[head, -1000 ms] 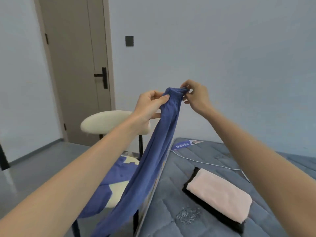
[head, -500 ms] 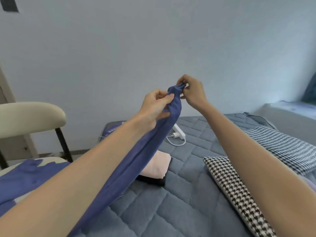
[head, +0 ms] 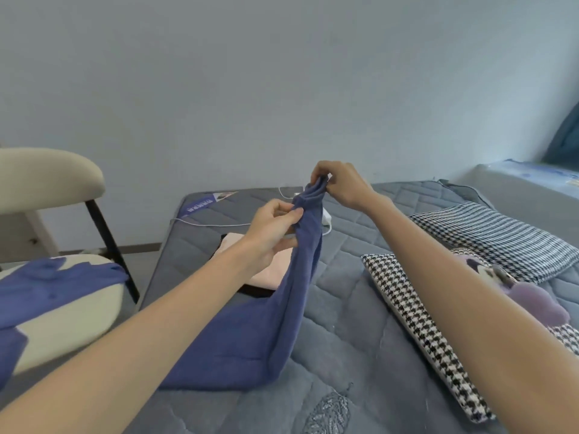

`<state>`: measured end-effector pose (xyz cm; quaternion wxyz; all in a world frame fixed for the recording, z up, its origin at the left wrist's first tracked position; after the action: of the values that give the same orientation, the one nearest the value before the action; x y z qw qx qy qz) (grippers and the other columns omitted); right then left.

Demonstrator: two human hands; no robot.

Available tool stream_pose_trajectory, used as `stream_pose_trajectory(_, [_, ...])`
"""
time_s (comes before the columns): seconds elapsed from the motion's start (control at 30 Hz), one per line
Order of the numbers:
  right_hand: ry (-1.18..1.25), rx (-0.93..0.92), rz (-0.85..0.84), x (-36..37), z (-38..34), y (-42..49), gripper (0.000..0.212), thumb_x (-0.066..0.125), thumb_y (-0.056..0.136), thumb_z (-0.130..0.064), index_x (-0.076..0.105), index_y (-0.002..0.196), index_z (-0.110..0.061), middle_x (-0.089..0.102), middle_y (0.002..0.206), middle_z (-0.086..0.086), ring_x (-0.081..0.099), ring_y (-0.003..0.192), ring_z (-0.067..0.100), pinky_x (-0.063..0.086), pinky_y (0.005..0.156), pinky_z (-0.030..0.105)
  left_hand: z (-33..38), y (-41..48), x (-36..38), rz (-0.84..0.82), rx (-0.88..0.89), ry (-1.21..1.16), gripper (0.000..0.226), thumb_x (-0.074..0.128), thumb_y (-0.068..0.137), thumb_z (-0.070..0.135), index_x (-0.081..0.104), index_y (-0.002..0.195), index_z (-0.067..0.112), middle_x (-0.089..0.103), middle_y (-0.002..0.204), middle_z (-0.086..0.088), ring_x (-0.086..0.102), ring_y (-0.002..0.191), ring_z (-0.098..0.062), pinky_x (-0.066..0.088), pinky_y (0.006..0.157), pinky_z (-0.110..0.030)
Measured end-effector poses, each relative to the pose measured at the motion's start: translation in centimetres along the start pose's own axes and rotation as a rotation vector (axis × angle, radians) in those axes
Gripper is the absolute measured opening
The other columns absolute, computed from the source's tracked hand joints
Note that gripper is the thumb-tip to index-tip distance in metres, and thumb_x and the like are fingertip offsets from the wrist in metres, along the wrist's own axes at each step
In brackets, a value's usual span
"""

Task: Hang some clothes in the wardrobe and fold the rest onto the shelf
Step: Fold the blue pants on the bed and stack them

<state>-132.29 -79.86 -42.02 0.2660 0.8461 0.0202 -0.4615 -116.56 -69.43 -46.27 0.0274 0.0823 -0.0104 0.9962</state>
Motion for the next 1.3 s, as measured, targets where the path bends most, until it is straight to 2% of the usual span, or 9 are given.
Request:
stream_pose_trajectory(0.23, [-0.22,-0.063,-0.218,6.7,-3.1,-0.3,0.048,0.037,0.076,0.007,0.067,0.09,-0.028,0.065,0.099,-0.007,0.055,0.09,0.017,0.04,0.069,0.031,-6.1,-2.0,-6.1,0.055,-0.164,-0.115,0.016,0.052,0.096,0.005,0.047,0.082,0.011,0.06,0.087,-0.006,0.061,0.076,-0.018,0.057,0.068,-0.032])
stream_pose_trajectory(0.3, [-0.268,-0.121,-0.264,8.9,-4.5,-0.7,0.046,0.039,0.079,0.007,0.068,0.094,-0.026,0.063,0.098,-0.007,0.05,0.088,0.015,0.042,0.073,0.032,-8.0,-2.3,-8.3,0.104,-0.212,-0.135,0.014,0.052,0.096,0.006,0.047,0.084,0.01,0.062,0.09,-0.008,0.062,0.078,-0.019,0.057,0.075,-0.036])
stream_pose_trajectory(0.47, [-0.338,-0.199,-0.435,15.8,-7.0,-1.1,0.046,0.04,0.078,0.006,0.065,0.092,-0.029,0.064,0.108,-0.002,0.058,0.099,0.023,0.038,0.066,0.031,-12.5,-3.9,-13.1,0.156,-0.334,-0.078,0.013,0.053,0.096,0.009,0.048,0.085,0.01,0.064,0.095,-0.008,0.064,0.084,-0.02,0.054,0.085,-0.04])
stream_pose_trajectory(0.6, [-0.337,-0.247,-0.555,21.5,-8.6,-1.8,0.041,0.045,0.079,0.001,0.061,0.086,-0.036,0.062,0.106,-0.002,0.059,0.098,0.025,0.045,0.073,0.033,-15.7,-5.0,-16.8,0.198,-0.417,-0.037,0.017,0.052,0.096,0.009,0.043,0.083,0.012,0.063,0.099,-0.009,0.063,0.087,-0.019,0.054,0.088,-0.039])
stream_pose_trajectory(0.7, [-0.389,-0.385,-0.534,24.3,-9.6,-2.1,0.039,0.052,0.077,0.0,0.069,0.095,-0.029,0.066,0.102,-0.005,0.059,0.097,0.023,0.042,0.076,0.029,-17.4,-5.7,-18.9,0.23,-0.435,0.02,0.019,0.051,0.097,0.01,0.04,0.082,0.013,0.062,0.095,-0.007,0.063,0.083,-0.015,0.055,0.078,-0.03])
stream_pose_trajectory(0.8, [-0.388,-0.507,-0.425,25.7,-10.4,-2.4,0.037,0.052,0.069,-0.001,0.069,0.089,-0.028,0.068,0.089,-0.005,0.061,0.089,0.025,0.048,0.075,0.033,-18.0,-5.8,-20.0,0.24,-0.439,0.023,0.017,0.052,0.097,0.011,0.042,0.083,0.013,0.063,0.1,-0.012,0.064,0.087,-0.018,0.056,0.081,-0.033])
stream_pose_trajectory(0.97, [-0.184,-0.225,-0.353,23.3,-7.1,-2.5,0.032,0.04,0.074,-0.005,0.051,0.08,-0.035,0.063,0.089,-0.01,0.057,0.083,0.021,0.048,0.07,0.04,-15.4,-3.6,-17.3,0.112,-0.391,-0.085,0.017,0.051,0.097,0.008,0.044,0.082,0.013,0.061,0.094,-0.011,0.063,0.088,-0.021,0.055,0.087,-0.04])
stream_pose_trajectory(1.13, [-0.103,0.083,-0.199,15.2,-1.0,-4.5,0.037,0.042,0.074,0.002,0.054,0.073,-0.033,0.059,0.078,-0.014,0.055,0.08,0.019,0.047,0.067,0.038,-12.5,-1.5,-8.8,-0.08,-0.357,-0.041,0.012,0.05,0.097,0.007,0.046,0.087,0.011,0.061,0.095,-0.01,0.065,0.086,-0.018,0.059,0.076,-0.032])
stream_pose_trajectory(1.3, [-0.101,0.228,-0.097,7.5,5.8,-9.0,0.046,0.044,0.073,0.005,0.053,0.063,-0.039,0.067,0.081,-0.007,0.061,0.082,0.021,0.052,0.077,0.044,-11.9,-1.5,1.6,-0.204,-0.402,-0.09,0.023,0.048,0.097,0.002,0.044,0.076,0.01,0.055,0.08,-0.008,0.058,0.075,-0.015,0.057,0.059,-0.026])
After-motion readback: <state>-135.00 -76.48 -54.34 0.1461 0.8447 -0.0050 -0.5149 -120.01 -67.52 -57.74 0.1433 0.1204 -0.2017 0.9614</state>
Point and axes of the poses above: each hand's wrist, its own y-axis towards the middle knuckle, its own x-axis out of the palm, z = x × y, the point moved 4 cm from there along y, towards the middle knuckle
